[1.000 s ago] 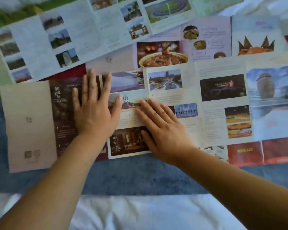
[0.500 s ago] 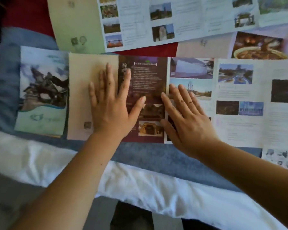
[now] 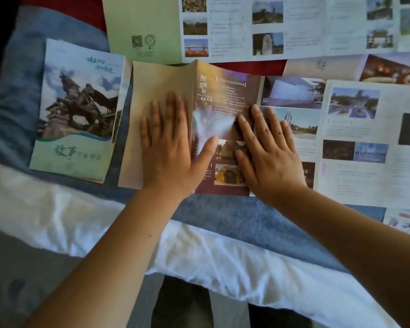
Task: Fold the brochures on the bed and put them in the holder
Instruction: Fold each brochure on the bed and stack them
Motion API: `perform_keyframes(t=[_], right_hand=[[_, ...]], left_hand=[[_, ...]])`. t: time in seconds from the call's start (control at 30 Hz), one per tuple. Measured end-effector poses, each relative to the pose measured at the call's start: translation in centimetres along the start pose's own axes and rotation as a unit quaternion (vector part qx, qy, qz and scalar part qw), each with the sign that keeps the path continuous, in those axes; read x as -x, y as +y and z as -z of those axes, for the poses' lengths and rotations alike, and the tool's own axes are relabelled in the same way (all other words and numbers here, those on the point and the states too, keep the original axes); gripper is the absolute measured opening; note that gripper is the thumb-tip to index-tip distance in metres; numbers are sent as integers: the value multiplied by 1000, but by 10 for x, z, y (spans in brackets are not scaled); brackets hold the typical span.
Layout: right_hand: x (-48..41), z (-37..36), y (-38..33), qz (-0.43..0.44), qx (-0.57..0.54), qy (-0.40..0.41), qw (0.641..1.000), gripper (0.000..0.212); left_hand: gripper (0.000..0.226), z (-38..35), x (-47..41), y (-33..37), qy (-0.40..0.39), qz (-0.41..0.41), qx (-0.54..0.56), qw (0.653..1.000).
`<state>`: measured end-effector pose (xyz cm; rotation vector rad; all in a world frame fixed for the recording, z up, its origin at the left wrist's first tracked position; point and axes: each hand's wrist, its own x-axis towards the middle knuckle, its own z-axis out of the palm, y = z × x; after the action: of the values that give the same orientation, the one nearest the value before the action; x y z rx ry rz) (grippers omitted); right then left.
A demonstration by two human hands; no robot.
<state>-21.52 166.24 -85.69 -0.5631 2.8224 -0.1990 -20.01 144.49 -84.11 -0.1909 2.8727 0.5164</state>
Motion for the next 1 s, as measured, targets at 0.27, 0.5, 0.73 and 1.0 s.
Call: perform_keyframes(t=[0.27,0.5,0.73,1.0], right_hand=[[1,-2,3,15,-55,42,997,61],[12,26,51,43,-62,44,996,54],[55,37,134,-65,-9,2,998,64],[65,23,158,-42,-16,9,999,67]], left_hand=[[84,-8,9,44,7,-34,98,995],[90,-15,3,74,-26,1,54,998],[86,-23,1,102,-24,-10,41,999],[89,-35,5,159,-60,-74,25,995]])
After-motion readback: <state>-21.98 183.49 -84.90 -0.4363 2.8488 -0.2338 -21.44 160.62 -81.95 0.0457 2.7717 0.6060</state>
